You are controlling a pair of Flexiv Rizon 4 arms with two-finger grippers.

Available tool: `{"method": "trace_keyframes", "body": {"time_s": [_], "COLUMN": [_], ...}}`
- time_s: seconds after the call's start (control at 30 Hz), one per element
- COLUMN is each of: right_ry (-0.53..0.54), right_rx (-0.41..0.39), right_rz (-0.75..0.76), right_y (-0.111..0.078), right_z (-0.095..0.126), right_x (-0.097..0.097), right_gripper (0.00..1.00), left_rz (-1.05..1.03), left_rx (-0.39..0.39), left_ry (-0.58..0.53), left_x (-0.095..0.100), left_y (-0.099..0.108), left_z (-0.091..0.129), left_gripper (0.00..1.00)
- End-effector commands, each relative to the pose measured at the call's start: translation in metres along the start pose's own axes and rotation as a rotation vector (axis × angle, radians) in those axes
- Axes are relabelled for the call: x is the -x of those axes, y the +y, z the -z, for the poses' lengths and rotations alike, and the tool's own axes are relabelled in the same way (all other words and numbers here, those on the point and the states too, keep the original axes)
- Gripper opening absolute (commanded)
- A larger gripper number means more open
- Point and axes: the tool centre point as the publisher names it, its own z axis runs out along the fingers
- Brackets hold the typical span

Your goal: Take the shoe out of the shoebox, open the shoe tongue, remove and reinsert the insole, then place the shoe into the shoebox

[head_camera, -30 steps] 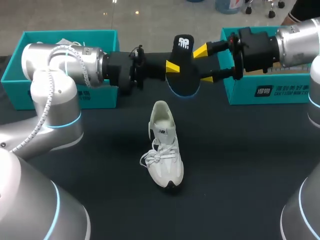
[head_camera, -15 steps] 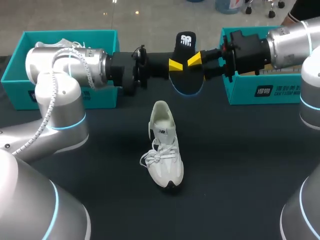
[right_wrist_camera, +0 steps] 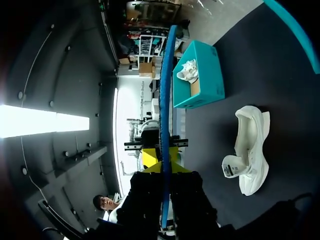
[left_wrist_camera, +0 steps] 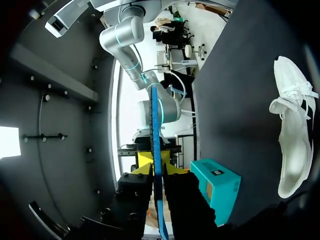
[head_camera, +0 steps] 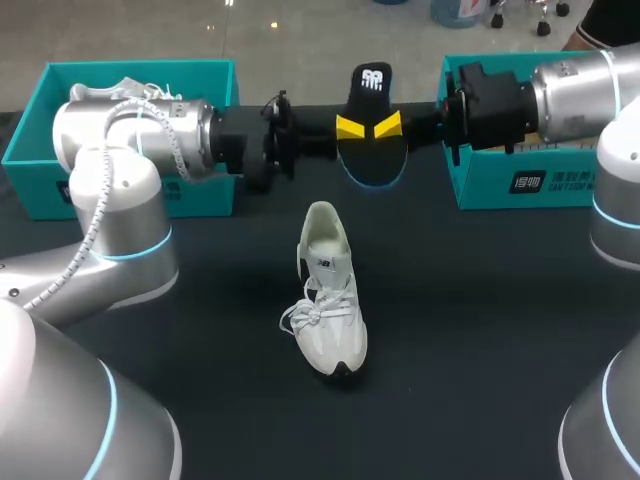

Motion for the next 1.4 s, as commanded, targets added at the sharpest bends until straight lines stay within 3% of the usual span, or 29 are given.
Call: {"method": "trace_keyframes", "body": {"time_s": [0.03,0.67,1.0,1.4], "right_ry": [0.007,-0.001,-0.001,0.0], "right_rx": [0.019,0.039,0.042,0.078], "right_rz": [0.01,0.037,0.079,0.14], "right_y": [-0.003,-0.003,-0.006,-0.012], "right_z": [0.002,0.013,0.011,0.014], "right_x": [0.002,0.003,0.002,0.003], "right_gripper": [0.0,0.0,0.0,0.0], "left_rz": [-0.01,-0.069,-0.11,-0.113], "left_rx": [-0.019,-0.216,-0.401,-0.472], "left_ry": [0.002,0.172,0.278,0.398], "left_x": [0.001,-0.012,-0.027,-0.047], "left_y": [0.0,0.001,0.014,0.01], "left_z": [0.01,0.088,0.13,0.169], "left_gripper": [1.0,1.0,1.0,1.0]}}
